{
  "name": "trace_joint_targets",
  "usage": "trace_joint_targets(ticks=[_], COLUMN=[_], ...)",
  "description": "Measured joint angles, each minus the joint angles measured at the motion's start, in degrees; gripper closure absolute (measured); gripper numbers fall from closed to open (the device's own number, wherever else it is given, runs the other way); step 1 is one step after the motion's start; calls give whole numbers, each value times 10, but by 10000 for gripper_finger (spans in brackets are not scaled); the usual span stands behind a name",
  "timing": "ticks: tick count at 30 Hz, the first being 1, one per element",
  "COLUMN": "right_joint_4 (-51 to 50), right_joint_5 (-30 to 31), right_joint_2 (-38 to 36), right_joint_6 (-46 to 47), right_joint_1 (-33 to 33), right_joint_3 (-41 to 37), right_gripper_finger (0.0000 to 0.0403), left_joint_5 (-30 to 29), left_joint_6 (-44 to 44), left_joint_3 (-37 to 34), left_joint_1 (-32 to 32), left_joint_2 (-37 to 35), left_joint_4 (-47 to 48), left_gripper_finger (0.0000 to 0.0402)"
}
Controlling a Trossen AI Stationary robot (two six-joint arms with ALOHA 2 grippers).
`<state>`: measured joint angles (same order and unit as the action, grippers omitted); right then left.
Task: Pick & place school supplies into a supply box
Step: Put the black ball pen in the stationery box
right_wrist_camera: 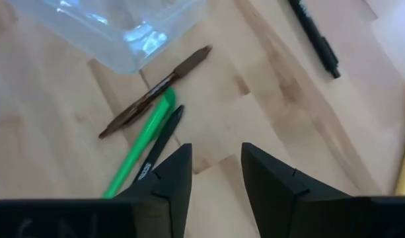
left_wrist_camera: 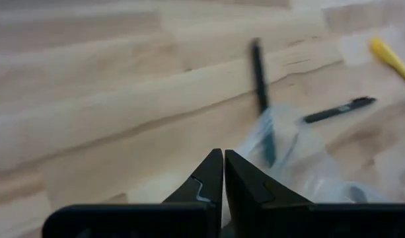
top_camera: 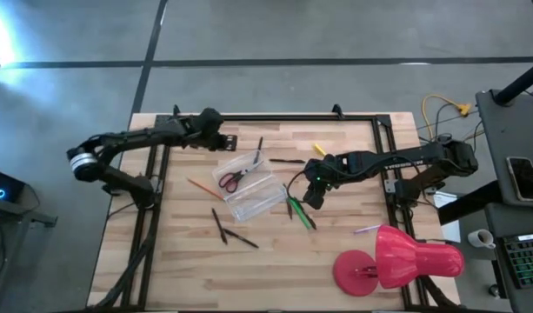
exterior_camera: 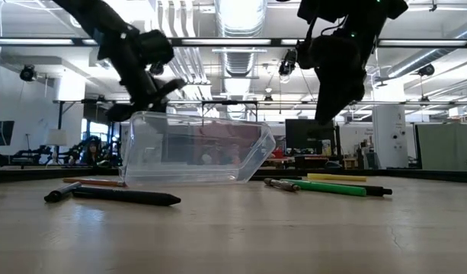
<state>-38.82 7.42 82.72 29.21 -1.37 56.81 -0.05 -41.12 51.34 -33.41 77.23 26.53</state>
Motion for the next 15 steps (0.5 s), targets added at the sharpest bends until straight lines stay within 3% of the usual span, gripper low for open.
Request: trace_joint_targets(ticks=[4, 9, 15], right_joint_4=[0, 2, 18], right_joint_5=[-11, -139, -148], right_joint_2=[0, 1, 45], right_joint_6=[-27, -71, -48], right_joint_1=[-6, -19, -9], right_joint_3=[-10, -29, -40], right_gripper_finger=[281, 280, 280], left_joint_5=[1, -3, -49], left_joint_6=[17, -8, -41], left_joint_3=[28, 26, 15], left_joint_1=[31, 78, 156], left_joint_2=[-19, -68, -108], left_joint_4=[19, 16, 16], left_gripper_finger=[401, 402, 402])
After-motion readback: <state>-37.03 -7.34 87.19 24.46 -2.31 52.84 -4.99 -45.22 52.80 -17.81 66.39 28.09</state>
